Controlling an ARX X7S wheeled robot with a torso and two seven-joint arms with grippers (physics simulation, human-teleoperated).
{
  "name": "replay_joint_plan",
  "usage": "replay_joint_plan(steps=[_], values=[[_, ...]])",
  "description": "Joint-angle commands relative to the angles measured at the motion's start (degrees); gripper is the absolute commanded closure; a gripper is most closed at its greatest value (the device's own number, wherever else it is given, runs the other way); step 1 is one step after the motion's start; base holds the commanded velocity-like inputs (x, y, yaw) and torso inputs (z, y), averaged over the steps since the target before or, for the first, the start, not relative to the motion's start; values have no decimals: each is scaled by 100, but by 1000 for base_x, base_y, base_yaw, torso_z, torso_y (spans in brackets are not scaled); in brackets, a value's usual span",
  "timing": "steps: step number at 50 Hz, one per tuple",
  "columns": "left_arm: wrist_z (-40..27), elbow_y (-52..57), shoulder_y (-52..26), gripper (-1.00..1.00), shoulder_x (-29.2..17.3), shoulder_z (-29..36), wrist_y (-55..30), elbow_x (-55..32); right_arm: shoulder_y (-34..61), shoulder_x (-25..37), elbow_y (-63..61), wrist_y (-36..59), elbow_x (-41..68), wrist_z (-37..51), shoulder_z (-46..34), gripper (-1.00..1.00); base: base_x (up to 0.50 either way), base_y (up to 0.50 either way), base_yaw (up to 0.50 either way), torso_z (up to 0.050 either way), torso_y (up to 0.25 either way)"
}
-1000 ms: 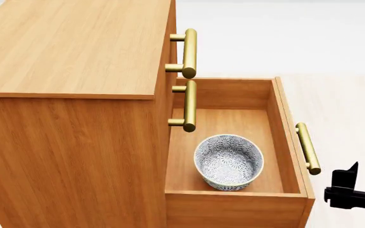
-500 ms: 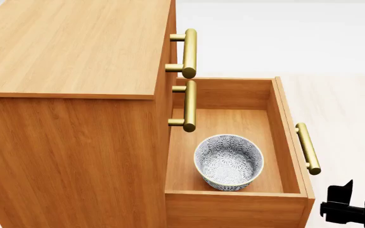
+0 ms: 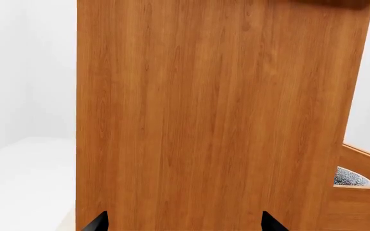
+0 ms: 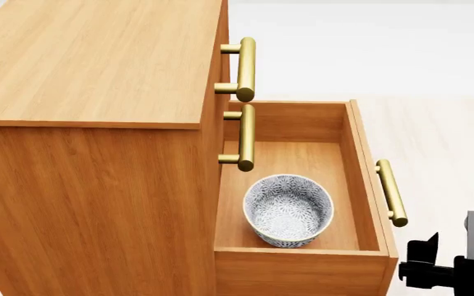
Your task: Put the bowl in the bottom drawer of the cabinet and close it.
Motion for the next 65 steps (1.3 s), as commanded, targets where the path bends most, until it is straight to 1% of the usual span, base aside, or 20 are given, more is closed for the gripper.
replay_joint_plan(steps=[1, 18, 48, 65], values=[[5, -25, -10, -100, -1, 5, 25, -16, 6, -120, 117, -84, 27, -72, -158, -100, 0, 0, 0, 0, 0], [-7, -20, -19, -100, -11, 13, 24, -32, 20, -242, 121, -22, 165, -203, -200, -100, 0, 0, 0, 0, 0], [-35, -25, -32, -100, -24, 30, 27, -23, 71, -424, 39, 44, 140, -158, -419, -100, 0, 0, 0, 0, 0], [-32, -44, -29, -100, -25, 43, 69, -32, 106, -601, 151, -80, 148, -169, -575, -100, 0, 0, 0, 0, 0]])
